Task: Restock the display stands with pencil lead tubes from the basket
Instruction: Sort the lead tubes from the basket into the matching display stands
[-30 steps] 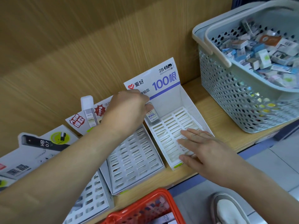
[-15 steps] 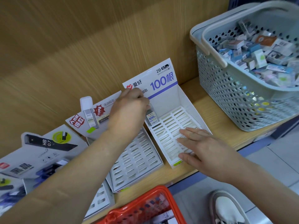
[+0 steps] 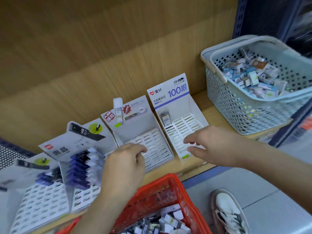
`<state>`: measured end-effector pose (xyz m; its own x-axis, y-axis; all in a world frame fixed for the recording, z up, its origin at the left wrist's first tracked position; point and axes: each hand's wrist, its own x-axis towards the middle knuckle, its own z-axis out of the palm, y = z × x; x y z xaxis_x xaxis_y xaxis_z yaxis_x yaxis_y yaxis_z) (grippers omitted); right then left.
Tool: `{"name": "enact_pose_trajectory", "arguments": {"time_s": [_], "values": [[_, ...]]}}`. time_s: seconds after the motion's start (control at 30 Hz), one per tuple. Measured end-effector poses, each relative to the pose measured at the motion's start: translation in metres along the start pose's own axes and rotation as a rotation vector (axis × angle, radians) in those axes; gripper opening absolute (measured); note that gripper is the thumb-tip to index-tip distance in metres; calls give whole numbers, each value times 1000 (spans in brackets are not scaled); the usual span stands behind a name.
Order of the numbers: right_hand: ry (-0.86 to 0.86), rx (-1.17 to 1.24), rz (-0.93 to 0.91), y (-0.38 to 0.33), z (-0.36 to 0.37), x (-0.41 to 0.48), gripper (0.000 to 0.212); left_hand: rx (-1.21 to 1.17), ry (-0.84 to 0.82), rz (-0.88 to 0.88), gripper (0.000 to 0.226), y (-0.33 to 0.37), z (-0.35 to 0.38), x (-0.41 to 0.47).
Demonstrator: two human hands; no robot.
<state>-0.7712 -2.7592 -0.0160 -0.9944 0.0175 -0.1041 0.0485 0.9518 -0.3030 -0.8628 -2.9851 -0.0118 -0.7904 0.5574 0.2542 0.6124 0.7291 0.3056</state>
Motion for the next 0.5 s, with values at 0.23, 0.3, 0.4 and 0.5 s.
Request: {"name": "enact_pose_trajectory", "arguments": {"time_s": [0.23,0.3,0.4,0.5], "values": [[-478,-101,-182,-101,-46,0,33,83,-527,-245,32,-71,15,-143],[-569,-135,-189,-126,-35,8,31,110,-618,-368,39,-99,33,-177],[-632,-188,-197,-149,17,26,29,75,-747,-493,37,-135,54,-220],[-705,-189,-176,-158,88,33,28,57,-778,-465,33,-147,50,-245]]}}
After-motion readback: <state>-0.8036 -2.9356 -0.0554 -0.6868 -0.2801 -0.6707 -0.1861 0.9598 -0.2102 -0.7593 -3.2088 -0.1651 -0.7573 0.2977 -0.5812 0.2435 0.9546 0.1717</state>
